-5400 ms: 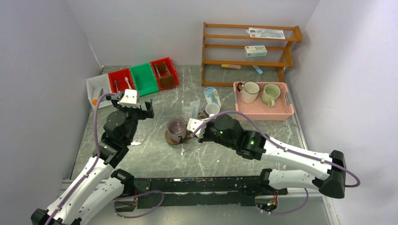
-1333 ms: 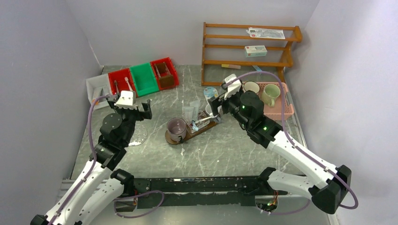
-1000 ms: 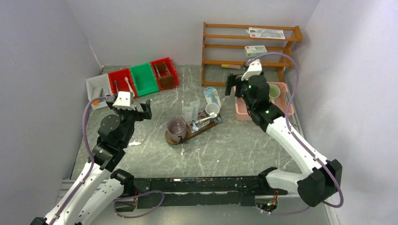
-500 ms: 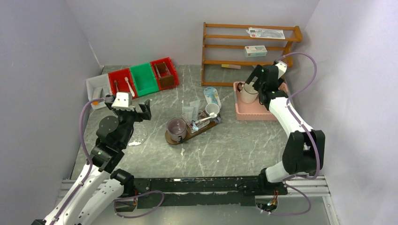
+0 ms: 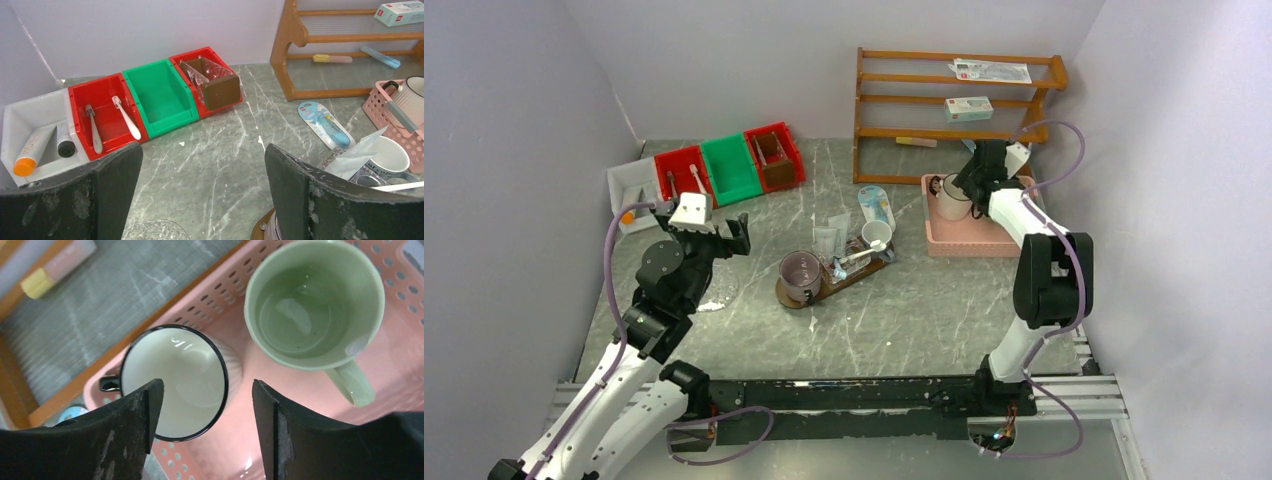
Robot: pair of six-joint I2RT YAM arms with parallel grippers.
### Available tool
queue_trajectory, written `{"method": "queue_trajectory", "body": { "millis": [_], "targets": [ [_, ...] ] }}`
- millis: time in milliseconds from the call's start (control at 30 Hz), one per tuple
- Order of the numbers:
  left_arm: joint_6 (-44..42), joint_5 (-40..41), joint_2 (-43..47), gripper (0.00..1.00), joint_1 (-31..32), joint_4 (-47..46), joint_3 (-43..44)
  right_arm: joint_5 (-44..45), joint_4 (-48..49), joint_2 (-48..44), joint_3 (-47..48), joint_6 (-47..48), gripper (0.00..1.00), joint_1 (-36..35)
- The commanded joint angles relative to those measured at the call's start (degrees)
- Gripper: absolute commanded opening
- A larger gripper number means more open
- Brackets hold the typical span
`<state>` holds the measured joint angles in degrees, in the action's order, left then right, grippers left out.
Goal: Prepare toiletry sets of a toothbrush and toothpaste on the tray
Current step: Pick up the cup from the storage box.
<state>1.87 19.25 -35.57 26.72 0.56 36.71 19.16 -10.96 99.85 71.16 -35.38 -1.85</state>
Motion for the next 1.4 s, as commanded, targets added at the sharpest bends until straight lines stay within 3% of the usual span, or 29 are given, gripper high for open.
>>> {"method": "queue_trajectory", "body": {
  "millis": [0, 300, 667, 1067, 1367],
  "targets": [
    [-0.5, -0.7, 0.2, 0.97, -0.6, 0.4, 1.5, 2.5, -2.3, 2.5, 1.3, -1.7, 0.66, 0.5],
    [-0.5, -1.5, 0.2, 0.97, -0.5, 0.2, 1.4, 1.6, -2.3, 6.3, 2.5, -0.7, 0.47, 0.4],
    [-0.4, -3.0, -0.2, 0.97, -0.6, 0.2, 1.5, 3.2, -5.0, 3.7, 3.7, 3.7, 0.01, 0.3],
    [-0.6, -8.5, -3.1, 0.97, -0.6, 0.8, 2.8, 7.1, -8.6, -6.1, 6.2, 12.4, 0.00, -2.3],
    [1.2, -16.6, -13.5, 0.97, -0.6, 10.4, 15.0, 7.2, -10.2, -12.3, 9.1, 18.6, 0.00, -6.9]
  ]
}}
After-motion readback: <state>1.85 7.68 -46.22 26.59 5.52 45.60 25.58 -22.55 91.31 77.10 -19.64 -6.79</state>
